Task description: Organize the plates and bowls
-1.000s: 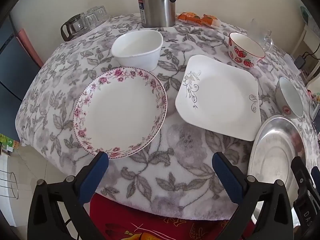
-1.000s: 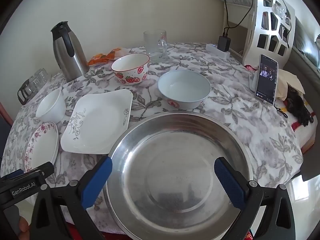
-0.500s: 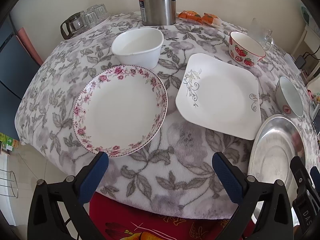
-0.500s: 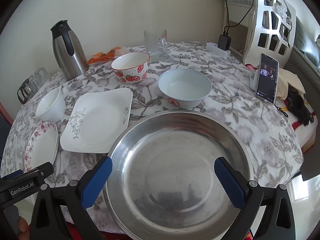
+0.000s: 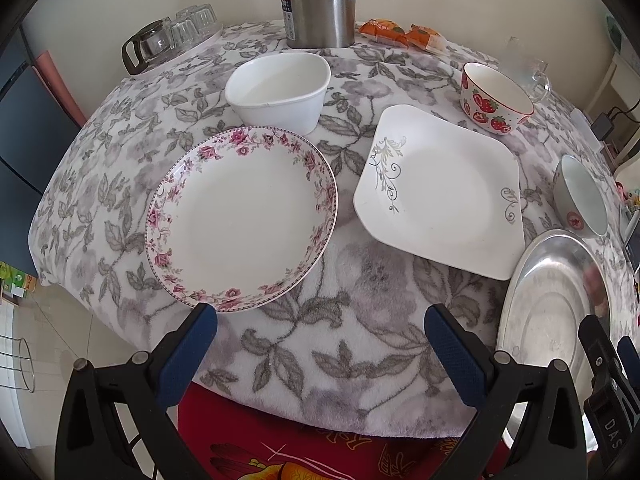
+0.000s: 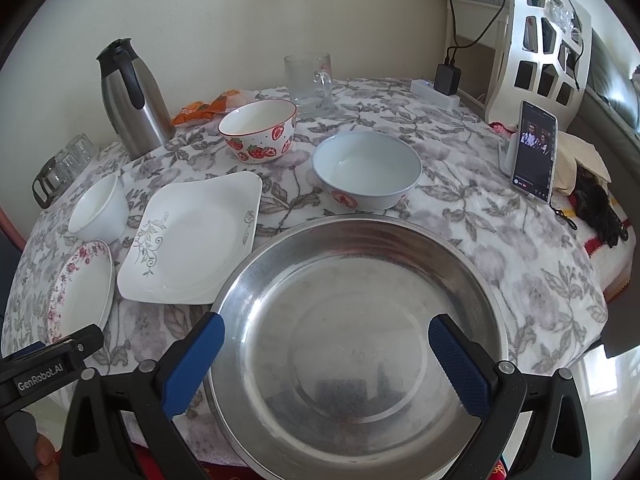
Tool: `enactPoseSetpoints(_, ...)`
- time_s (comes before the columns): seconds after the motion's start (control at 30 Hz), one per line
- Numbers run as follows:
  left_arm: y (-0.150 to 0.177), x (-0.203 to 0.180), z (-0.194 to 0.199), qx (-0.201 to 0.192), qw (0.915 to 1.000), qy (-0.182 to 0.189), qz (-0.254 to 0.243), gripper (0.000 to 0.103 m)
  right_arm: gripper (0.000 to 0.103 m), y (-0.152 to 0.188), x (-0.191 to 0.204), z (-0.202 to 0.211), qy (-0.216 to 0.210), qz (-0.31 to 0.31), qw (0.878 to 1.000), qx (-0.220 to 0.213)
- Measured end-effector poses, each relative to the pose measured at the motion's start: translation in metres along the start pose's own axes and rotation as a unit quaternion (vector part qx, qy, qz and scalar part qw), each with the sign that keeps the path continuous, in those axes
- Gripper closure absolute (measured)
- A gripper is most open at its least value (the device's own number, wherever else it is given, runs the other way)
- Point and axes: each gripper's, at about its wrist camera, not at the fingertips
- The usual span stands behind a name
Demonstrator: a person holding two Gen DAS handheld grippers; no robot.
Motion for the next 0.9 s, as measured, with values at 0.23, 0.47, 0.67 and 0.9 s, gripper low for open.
enactPoseSetpoints(0.23,0.0003,-0.0007,-0.0005,0.000,1.0000,0.000,0.000,0.000,0.000,0.0000,-0.0009,-0.0012,0.000,-0.001,1.000,0.003)
enactPoseSetpoints(0.47,0.0014,-0.0014,-0.0011,0.000,1.0000,0.000,0.000,0.000,0.000,0.0003,-0.0016,-0.0027,0.001,-0.002,1.000,0.005)
enactPoseSetpoints(0.67,0.0017,-0.0011,-0.0015,0.000,1.0000,0.000,0.000,0.000,0.000,0.0002,-0.0015,-0.0030,0.001,-0.002,1.000,0.005)
enactPoseSetpoints(0.9,0.0015,-0.0009,-0.0015,0.001,1.0000,0.001,0.000,0.000,0.000,0.0006,-0.0020,-0.0035,0.001,-0.002,1.000,0.005)
Point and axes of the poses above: each gripper's, at about its wrist camera, not at the fingertips, and z roughly against the way its jaws point, x to its left, y to its underside, and after that the axes turned 7 degrees about z, right-handed
